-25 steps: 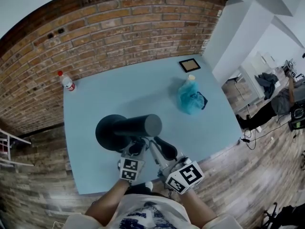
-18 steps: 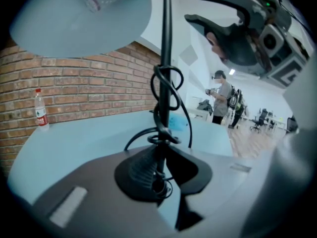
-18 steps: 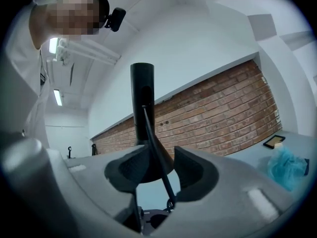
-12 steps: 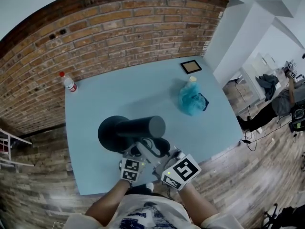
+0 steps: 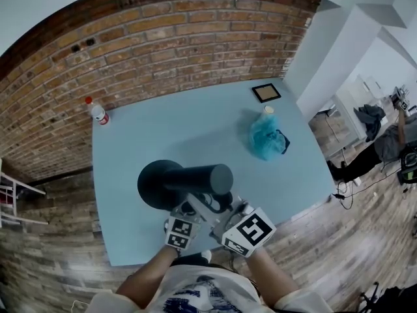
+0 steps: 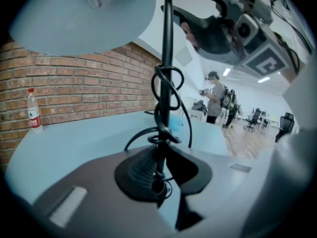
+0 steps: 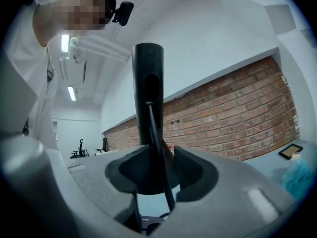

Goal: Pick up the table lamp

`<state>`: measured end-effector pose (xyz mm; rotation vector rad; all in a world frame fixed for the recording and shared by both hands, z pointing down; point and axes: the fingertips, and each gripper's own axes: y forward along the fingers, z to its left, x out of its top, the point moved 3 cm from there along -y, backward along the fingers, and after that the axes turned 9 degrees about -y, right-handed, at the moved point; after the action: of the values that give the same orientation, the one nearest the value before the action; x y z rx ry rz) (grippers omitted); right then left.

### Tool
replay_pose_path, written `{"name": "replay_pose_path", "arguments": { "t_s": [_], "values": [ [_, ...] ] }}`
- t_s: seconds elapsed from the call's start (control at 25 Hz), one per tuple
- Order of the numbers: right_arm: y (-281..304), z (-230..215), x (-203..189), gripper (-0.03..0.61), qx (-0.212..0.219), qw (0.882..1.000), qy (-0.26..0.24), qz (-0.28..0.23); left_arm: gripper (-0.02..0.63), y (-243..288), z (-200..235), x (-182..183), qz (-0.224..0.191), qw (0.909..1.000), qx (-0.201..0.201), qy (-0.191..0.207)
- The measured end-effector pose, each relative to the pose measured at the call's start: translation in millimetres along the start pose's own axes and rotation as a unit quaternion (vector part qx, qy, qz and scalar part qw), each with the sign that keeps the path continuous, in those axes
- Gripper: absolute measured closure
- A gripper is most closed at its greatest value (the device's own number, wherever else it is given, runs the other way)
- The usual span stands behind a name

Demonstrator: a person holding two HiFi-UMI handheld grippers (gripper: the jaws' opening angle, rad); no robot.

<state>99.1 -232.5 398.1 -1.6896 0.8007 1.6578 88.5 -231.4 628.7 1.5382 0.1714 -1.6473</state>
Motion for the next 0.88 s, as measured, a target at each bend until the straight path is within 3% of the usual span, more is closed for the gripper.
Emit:
{"name": "replay_pose_path", "arguments": {
  "t_s": [0.88],
  "values": [
    [5.0, 2.2, 2.4, 0.522, 0.022, 0.999, -0.020, -0.020, 0.566, 1.2, 2.1, -2.5, -0.018, 0.9996, -0.020, 0.006]
  ]
}}
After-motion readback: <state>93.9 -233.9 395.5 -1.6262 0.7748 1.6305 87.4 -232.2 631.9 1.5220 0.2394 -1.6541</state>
